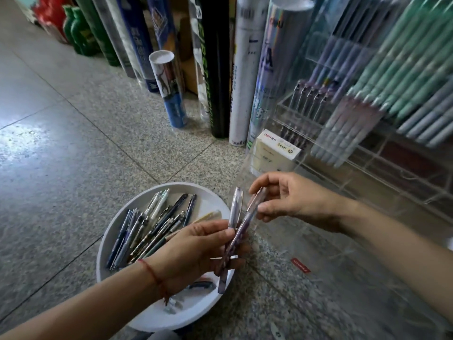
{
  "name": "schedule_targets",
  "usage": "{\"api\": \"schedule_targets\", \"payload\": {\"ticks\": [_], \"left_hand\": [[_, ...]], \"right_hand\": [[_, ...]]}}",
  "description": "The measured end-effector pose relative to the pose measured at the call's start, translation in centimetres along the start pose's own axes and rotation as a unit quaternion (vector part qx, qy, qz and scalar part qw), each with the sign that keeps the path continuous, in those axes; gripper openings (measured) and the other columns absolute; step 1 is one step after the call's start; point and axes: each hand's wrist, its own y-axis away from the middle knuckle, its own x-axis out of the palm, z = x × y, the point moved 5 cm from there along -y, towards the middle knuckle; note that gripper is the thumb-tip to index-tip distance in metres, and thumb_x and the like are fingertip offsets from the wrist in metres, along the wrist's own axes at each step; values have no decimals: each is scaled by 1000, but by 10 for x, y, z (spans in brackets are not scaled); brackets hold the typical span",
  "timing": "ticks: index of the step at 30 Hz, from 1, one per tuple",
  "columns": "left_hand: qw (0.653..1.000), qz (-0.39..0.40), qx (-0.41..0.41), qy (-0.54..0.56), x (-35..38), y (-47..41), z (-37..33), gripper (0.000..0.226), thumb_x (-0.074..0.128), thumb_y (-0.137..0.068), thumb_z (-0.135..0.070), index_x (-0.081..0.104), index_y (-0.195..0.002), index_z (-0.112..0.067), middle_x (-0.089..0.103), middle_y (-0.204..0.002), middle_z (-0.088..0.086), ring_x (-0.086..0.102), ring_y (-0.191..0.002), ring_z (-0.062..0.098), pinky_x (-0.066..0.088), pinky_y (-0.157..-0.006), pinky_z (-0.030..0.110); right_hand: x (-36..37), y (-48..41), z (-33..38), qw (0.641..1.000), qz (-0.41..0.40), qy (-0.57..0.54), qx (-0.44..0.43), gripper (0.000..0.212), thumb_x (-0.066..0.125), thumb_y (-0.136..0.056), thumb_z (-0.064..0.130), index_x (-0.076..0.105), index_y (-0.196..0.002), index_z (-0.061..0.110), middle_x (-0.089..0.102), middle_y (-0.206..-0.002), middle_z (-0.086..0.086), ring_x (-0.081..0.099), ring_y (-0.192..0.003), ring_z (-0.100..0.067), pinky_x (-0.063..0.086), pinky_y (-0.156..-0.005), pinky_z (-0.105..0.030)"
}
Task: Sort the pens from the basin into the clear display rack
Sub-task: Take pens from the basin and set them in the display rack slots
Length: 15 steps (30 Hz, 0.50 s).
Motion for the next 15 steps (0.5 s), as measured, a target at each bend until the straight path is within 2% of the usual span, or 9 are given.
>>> {"api": "schedule_targets", "payload": {"ticks": [4,8,12,15], "left_hand": [[999,34,-10,12,11,1,-1,21,56,-73,-9,76,-82,-8,71,-88,13,70,-74,21,57,-67,32],[997,70,-26,9,25,-3,-13,22,57,-73,-1,73,-88,1,68,-90,20,68,-71,27,58,-61,35],[999,49,6,-20,45,-8,-41,23,58,-68,2,70,-88,7,69,-89,21,68,-64,30,58,-57,36],[996,32,36,-77,67,-8,-66,29,60,-68,-1,65,-96,6,70,-91,21,69,-64,28,57,-57,35]], "right_hand": [[-3,8,-2,998,-22,-56,15,28,56,-84,-11,59,-103,8,60,-78,-4,61,-69,-11,54,-63,-21],[-11,13,3,997,-64,-35,-9,35,54,-86,-12,60,-108,14,61,-82,-3,61,-66,-7,52,-63,-19],[-27,21,24,990,-115,-74,-47,36,54,-88,-7,58,-117,14,59,-81,-2,60,-66,-11,51,-62,-20],[-39,32,45,977,-176,-79,-92,28,57,-89,5,61,-113,18,61,-79,0,59,-65,-9,50,-61,-19]]}}
